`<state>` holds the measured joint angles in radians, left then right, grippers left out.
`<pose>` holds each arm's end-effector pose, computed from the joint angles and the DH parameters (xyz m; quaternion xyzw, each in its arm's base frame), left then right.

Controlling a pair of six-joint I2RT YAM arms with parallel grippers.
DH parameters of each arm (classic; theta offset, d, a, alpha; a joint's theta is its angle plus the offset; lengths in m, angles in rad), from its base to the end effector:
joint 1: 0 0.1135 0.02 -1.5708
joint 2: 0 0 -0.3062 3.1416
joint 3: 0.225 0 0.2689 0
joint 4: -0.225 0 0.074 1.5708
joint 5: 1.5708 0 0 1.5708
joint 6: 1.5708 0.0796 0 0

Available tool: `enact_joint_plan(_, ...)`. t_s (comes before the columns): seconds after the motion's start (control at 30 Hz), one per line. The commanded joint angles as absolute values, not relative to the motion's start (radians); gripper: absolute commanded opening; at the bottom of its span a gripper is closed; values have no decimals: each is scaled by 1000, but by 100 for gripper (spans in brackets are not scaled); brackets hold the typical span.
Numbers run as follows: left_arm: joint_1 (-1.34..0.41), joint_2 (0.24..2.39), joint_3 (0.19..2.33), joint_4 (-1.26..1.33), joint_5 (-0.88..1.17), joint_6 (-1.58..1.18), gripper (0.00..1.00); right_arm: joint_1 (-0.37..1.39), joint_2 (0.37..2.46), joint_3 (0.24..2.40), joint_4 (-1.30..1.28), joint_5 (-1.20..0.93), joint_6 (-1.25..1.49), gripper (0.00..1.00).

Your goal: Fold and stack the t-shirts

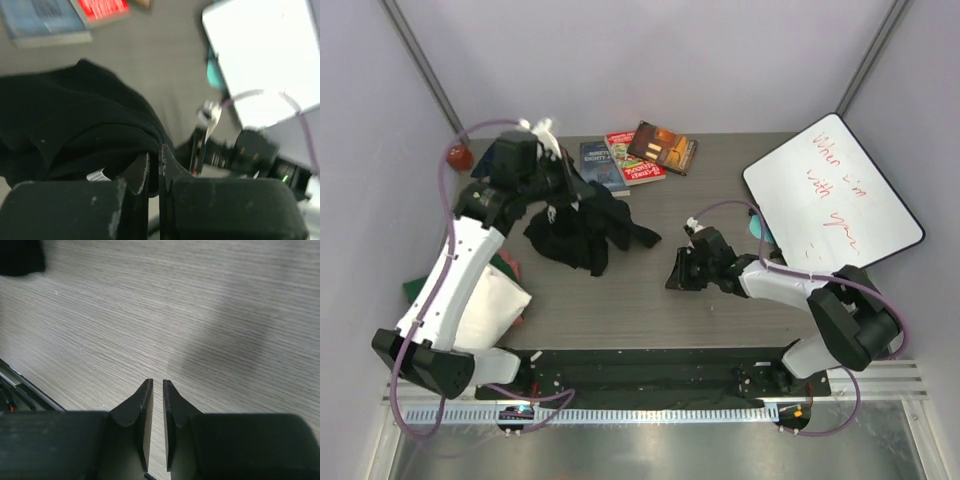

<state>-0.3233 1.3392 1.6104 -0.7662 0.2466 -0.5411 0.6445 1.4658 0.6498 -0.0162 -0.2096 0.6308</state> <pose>0.2965 -0.1198 0.4677 -0.0300 0.8541 -0.3089 0.4174 0.2406 0.2016 0.1559 -0.0441 0.9272 0.2921 0.2304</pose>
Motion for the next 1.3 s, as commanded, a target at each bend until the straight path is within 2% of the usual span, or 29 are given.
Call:
enact_joint_plan(0.0, -460, 1241, 1267, -593, 319, -580, 0, 647, 1419, 704, -32, -179, 643, 25)
enact_joint_plan(0.03, -478, 1223, 1209, -566, 277, -594, 0, 647, 1414, 709, -32, -179, 644, 33)
enact_joint_plan(0.07, -491, 1220, 1159, -548, 262, -618, 0, 649, 1413, 709, -31, -175, 646, 36)
enact_joint_plan(0.2, -547, 1223, 952, -405, 256, -692, 0, 647, 1346, 719, -93, -106, 647, 43)
enact_joint_plan(0.3, -612, 1281, 902, -356, 219, -727, 0, 647, 1270, 744, -165, -8, 638, 46)
enact_joint_plan(0.4, -681, 1399, 903, -342, 216, -759, 15, 647, 1200, 771, -234, 93, 611, 49)
enact_joint_plan(0.47, -721, 1466, 913, -341, 190, -775, 21, 646, 1160, 785, -280, 133, 581, 59)
enact_joint_plan(0.5, -765, 1477, 922, -339, 177, -779, 22, 646, 1148, 798, -294, 149, 572, 60)
enact_joint_plan(0.57, -804, 1468, 930, -330, 134, -778, 31, 643, 1122, 805, -322, 182, 546, 64)
enact_joint_plan(0.63, -818, 1447, 920, -305, 120, -784, 41, 641, 1111, 813, -327, 184, 534, 65)
enact_joint_plan(0.7, -816, 1404, 922, -291, 94, -782, 46, 640, 1104, 818, -328, 172, 523, 65)
enact_joint_plan(0.8, -816, 1329, 956, -345, 60, -761, 48, 640, 1103, 821, -328, 137, 515, 65)
enact_joint_plan(0.97, -816, 1166, 1028, -518, -79, -729, 60, 640, 1086, 813, -327, 51, 512, 65)
enact_joint_plan(1.1, -810, 1005, 1034, -592, -179, -712, 76, 640, 1074, 807, -322, -30, 531, 64)
enact_joint_plan(1.27, -804, 858, 942, -658, -276, -729, 74, 652, 1094, 724, -180, -230, 670, 61)
